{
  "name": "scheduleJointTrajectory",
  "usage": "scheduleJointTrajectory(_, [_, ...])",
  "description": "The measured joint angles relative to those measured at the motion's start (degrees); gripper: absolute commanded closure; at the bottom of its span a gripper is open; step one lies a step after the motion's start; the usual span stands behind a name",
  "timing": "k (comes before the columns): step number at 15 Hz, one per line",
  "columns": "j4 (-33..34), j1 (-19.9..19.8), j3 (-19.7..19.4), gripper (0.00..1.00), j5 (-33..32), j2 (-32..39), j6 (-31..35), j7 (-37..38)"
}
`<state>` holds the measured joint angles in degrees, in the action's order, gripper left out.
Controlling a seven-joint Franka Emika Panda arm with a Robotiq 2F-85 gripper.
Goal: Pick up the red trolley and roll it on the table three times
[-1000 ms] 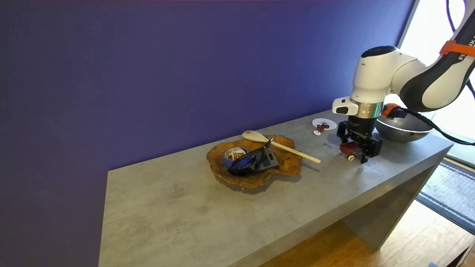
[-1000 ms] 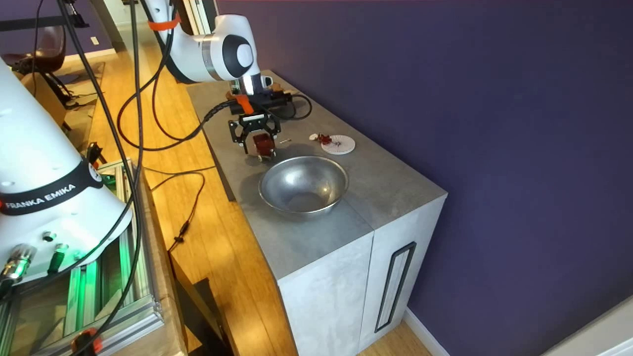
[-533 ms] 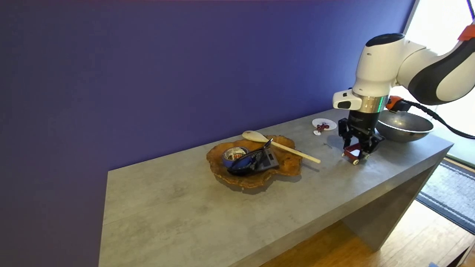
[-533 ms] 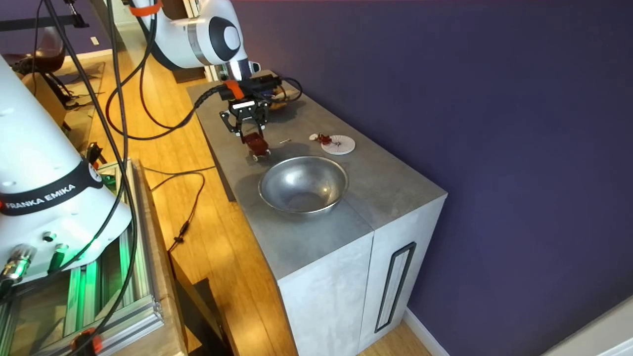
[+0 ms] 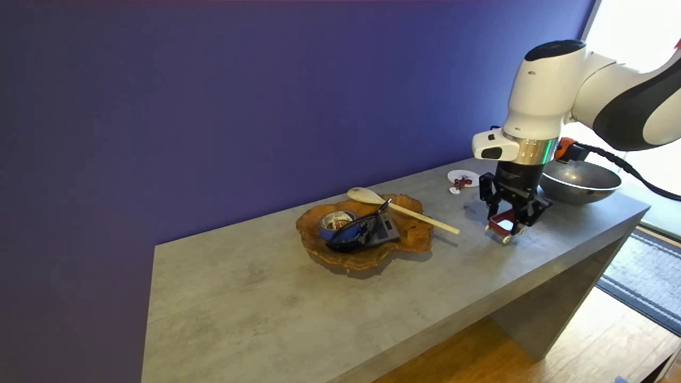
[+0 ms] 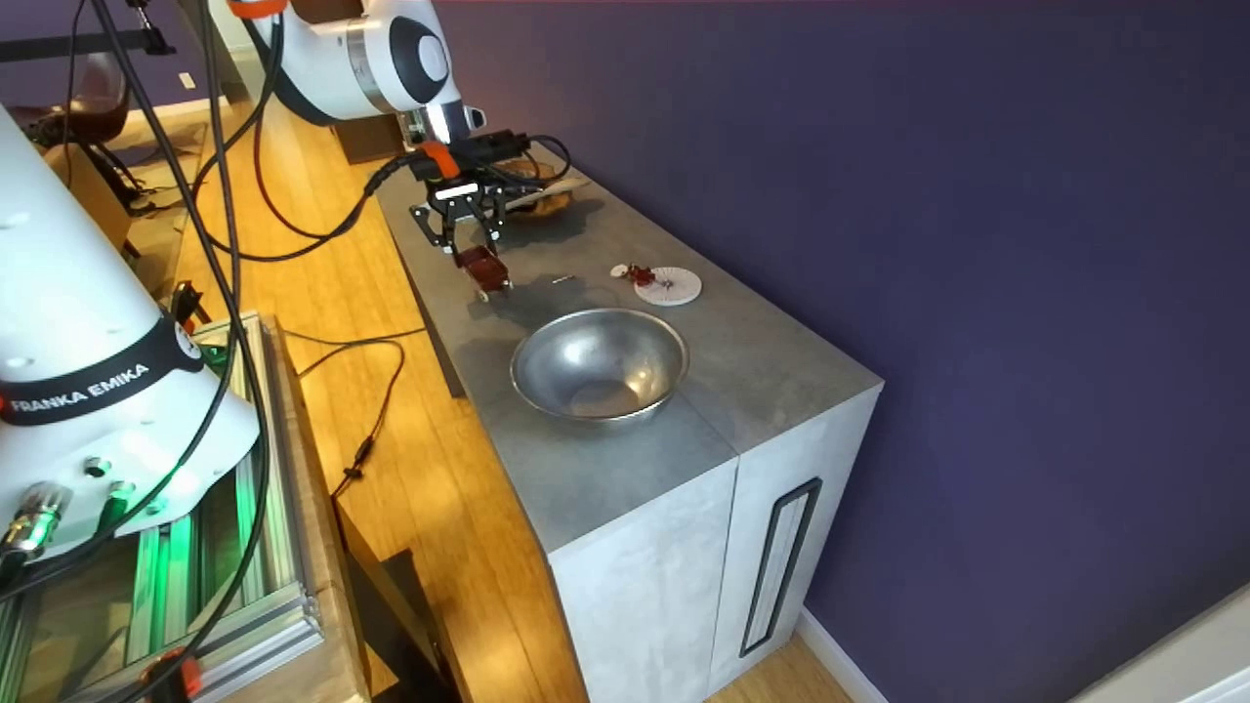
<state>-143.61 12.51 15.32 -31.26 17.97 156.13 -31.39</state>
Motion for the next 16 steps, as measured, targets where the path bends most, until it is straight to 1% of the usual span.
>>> scheduleJointTrajectory(2, [0.53, 0.95, 0.80, 0.69, 0.25, 0.02, 0.05, 0.91])
scheduleJointTrajectory(6, [2.03, 2.80, 0.68, 0.69, 0.22, 0.49, 0.05, 3.25])
scheduleJointTrajectory(16, [3.73, 2.82, -2.90, 0.69, 0.16, 4.37, 0.07, 4.38])
